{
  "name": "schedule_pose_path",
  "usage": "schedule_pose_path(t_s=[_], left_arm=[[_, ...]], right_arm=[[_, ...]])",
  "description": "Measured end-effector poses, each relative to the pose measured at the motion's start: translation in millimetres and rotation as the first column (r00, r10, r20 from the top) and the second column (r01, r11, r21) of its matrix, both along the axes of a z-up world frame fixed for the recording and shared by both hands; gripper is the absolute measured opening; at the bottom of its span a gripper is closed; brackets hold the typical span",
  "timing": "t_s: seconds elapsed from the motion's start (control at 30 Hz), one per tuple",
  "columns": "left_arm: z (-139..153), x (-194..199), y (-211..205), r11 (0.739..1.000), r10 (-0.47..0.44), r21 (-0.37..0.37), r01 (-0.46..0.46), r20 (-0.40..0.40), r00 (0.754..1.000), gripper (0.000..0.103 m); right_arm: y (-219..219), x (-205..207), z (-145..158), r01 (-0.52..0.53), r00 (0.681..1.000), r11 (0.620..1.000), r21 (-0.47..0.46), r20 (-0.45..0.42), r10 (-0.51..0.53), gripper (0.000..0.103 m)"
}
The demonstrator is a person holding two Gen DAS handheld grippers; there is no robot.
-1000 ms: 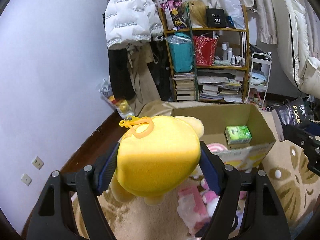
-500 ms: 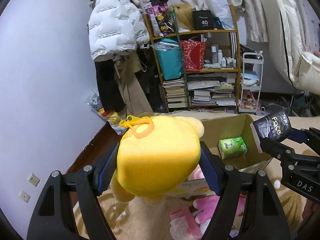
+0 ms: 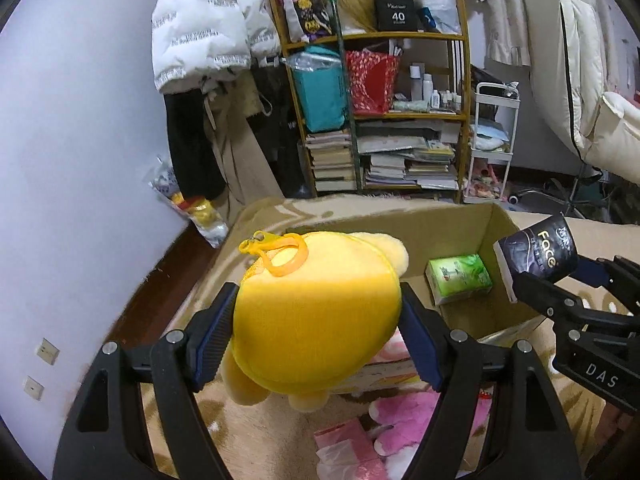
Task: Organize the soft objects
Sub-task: 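Lift the yellow plush and black tissue pack and carry them over the box, then open left tool releasing yellow plush while right tool releases black pack into box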
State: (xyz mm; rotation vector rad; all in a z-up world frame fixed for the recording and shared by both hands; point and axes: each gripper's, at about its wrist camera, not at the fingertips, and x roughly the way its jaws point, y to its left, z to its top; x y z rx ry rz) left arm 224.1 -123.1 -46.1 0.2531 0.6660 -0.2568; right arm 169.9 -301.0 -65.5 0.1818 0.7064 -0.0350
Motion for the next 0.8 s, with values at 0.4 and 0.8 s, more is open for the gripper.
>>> schedule_pose_path(t_s=[0.4, 0.8], left_arm=[[-15.2, 2.3, -2.2, 0.999, -0.035, 0.035, 0.037, -0.038, 0.999, 0.078], [-5.6, 0.8, -0.9, 0.999, -0.004, 0.052, 0.006, -0.040, 0.999, 0.098]], right_arm=[[2.2, -5.8, -14.4, -0.029, 1.000, 0.999, -0.025, -0.010, 0.028, 0.062], [5.4, -14.4, 6.9, -0.032, 0.999, 0.999, 0.026, -0.010, 0.033, 0.085]])
